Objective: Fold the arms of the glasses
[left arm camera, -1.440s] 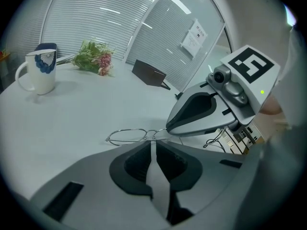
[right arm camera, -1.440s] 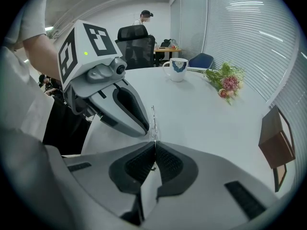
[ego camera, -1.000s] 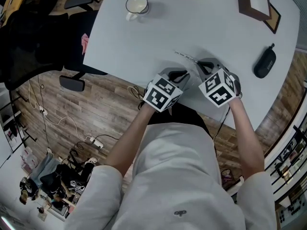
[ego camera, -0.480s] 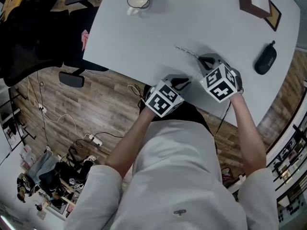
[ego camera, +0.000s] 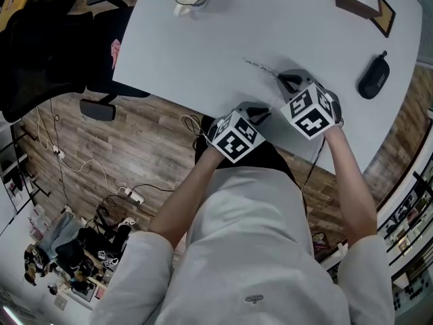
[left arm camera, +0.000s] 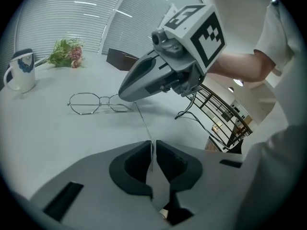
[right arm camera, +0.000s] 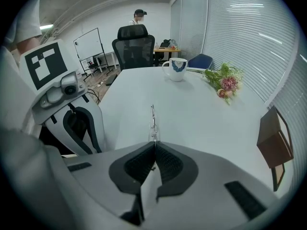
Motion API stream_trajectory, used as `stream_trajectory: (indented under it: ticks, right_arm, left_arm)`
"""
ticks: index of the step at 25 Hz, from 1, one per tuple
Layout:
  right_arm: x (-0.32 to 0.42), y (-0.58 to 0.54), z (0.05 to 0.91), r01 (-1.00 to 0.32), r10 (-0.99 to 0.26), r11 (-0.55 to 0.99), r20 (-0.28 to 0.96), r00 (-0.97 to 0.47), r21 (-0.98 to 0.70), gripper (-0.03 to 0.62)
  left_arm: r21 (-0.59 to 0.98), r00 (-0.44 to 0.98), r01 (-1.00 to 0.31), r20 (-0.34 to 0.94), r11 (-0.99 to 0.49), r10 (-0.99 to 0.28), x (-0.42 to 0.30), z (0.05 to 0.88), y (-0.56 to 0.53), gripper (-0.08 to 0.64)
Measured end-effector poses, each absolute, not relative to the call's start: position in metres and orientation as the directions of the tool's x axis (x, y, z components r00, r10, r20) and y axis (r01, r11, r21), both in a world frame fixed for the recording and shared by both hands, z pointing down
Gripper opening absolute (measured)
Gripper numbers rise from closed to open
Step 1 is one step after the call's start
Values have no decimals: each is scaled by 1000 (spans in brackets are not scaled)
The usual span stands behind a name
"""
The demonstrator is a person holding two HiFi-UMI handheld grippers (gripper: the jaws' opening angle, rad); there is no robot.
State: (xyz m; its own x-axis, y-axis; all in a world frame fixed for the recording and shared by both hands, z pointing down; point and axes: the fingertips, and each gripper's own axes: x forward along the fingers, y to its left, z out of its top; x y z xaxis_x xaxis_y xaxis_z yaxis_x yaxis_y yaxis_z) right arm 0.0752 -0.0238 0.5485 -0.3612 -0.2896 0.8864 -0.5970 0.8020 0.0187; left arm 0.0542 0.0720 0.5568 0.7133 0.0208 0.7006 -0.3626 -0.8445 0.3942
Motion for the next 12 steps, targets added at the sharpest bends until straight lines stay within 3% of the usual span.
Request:
stream_trajectory:
  ticks: [12]
  right_arm:
    - [80, -18, 549, -547, -268, 837, 893, -362, 30, 8]
  left_arm:
    - [333, 688, -354, 726, -874, -1, 50, 554, 66, 32]
